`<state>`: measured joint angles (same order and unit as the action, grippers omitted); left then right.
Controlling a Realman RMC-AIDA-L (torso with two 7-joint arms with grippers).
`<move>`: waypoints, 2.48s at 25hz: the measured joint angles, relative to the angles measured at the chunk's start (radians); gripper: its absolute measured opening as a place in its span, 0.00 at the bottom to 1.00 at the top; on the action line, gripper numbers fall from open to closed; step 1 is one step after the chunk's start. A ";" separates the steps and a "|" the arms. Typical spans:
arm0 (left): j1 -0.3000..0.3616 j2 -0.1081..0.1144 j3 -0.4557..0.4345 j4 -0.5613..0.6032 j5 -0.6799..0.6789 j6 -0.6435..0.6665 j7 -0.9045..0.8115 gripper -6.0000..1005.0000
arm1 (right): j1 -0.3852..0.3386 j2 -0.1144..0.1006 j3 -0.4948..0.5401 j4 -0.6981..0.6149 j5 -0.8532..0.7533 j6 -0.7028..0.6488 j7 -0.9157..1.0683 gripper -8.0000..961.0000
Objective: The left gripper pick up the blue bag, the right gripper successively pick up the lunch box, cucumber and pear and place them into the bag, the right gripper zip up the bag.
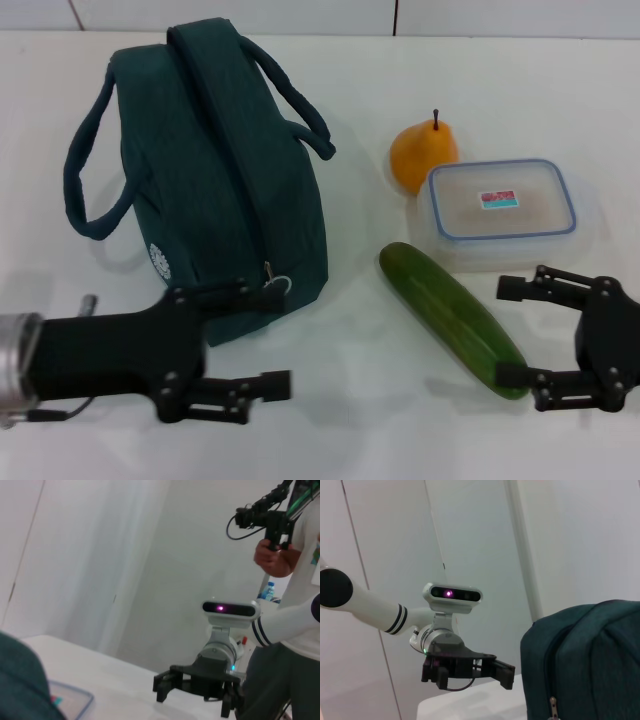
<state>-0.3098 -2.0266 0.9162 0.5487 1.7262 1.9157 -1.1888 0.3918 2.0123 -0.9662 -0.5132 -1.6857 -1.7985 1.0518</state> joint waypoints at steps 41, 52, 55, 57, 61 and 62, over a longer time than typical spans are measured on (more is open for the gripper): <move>-0.154 0.124 -0.427 0.396 0.250 -0.205 -1.084 0.83 | 0.024 -0.005 0.006 0.039 0.080 0.024 -0.035 0.91; -0.150 0.089 -0.301 0.564 0.296 -0.181 -1.309 0.82 | 0.024 -0.014 0.048 0.039 0.080 0.024 -0.045 0.91; -0.154 0.081 -0.267 0.608 0.296 -0.173 -1.341 0.82 | 0.024 -0.016 0.052 0.037 0.080 0.024 -0.047 0.91; -0.155 0.076 -0.250 0.639 0.301 -0.172 -1.361 0.81 | 0.024 -0.017 0.056 0.037 0.080 0.025 -0.047 0.91; -0.160 0.070 -0.221 0.673 0.335 -0.174 -1.384 0.81 | 0.023 -0.020 0.058 0.041 0.080 0.028 -0.050 0.91; -0.162 0.068 -0.216 0.679 0.350 -0.176 -1.387 0.81 | 0.023 -0.020 0.058 0.041 0.080 0.030 -0.052 0.91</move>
<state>-0.4721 -1.9586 0.7007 1.2277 2.0758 1.7395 -2.5759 0.4150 1.9920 -0.9080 -0.4718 -1.6058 -1.7685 0.9998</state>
